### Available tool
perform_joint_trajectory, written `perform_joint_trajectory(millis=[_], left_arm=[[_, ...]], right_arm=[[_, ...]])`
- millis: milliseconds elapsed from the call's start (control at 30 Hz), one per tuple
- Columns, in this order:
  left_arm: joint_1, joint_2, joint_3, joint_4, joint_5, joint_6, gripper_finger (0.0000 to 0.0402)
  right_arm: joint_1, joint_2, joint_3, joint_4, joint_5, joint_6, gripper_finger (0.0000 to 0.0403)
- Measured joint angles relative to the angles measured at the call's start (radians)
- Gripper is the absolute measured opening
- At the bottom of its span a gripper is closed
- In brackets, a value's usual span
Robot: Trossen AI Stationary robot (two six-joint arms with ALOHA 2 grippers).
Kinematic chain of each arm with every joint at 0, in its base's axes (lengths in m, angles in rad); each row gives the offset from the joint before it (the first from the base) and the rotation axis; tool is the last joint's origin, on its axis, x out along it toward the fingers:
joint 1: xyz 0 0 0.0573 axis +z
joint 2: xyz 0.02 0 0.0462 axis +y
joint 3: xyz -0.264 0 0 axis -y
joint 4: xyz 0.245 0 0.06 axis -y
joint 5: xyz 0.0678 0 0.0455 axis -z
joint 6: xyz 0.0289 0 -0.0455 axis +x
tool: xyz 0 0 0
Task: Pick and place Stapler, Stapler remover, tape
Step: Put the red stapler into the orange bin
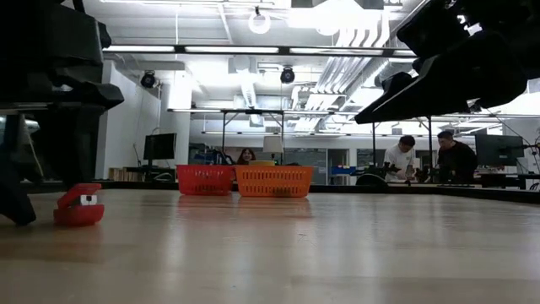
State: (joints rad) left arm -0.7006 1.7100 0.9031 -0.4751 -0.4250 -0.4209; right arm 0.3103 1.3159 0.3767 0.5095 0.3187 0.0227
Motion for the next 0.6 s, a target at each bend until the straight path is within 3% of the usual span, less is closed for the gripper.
perform_joint_trajectory(millis=[300, 600], left_arm=[[0.031, 0.0, 0.0, 0.014, 0.062, 0.036, 0.021], [0.117, -0.001, 0.0, 0.05, 0.217, 0.16, 0.0148]], right_arm=[[0.0, 0.0, 0.0, 0.0, 0.0, 0.026, 0.0288], [0.0, 0.0, 0.0, -0.005, -0.009, 0.049, 0.0288]])
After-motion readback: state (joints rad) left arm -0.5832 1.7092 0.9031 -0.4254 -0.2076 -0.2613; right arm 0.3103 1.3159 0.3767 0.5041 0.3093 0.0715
